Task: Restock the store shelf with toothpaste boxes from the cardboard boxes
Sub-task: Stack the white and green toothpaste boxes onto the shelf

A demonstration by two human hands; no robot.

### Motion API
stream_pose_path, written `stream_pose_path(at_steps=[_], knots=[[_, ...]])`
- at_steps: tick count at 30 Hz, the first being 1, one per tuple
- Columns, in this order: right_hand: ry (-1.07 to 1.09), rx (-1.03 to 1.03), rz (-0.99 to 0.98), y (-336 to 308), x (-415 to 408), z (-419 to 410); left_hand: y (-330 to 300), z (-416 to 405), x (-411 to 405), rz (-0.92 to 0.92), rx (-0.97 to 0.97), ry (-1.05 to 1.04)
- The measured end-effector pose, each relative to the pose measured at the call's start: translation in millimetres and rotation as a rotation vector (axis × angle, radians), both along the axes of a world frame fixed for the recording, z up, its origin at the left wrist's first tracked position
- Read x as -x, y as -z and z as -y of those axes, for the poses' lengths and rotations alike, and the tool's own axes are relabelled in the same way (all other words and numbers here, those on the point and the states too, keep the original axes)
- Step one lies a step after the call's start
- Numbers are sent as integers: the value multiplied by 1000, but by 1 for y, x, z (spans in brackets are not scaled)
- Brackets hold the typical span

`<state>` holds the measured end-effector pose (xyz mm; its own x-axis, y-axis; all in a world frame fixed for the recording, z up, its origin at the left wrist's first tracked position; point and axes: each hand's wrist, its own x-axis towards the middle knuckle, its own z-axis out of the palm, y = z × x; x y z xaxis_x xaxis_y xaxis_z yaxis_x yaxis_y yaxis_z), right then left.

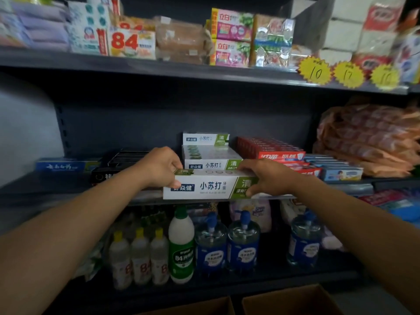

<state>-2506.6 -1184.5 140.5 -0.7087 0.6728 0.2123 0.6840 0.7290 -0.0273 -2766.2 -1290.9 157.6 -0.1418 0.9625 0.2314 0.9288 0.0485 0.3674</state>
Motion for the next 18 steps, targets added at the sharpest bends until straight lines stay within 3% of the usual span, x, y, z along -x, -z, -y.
stream_pose_path(at_steps=[10, 18], knots=[[120, -68, -26, -15, 2, -76, 5, -83, -5, -35, -65, 9], [124, -63, -11, 7, 19, -137, 25, -146, 5, -86, -7, -21]])
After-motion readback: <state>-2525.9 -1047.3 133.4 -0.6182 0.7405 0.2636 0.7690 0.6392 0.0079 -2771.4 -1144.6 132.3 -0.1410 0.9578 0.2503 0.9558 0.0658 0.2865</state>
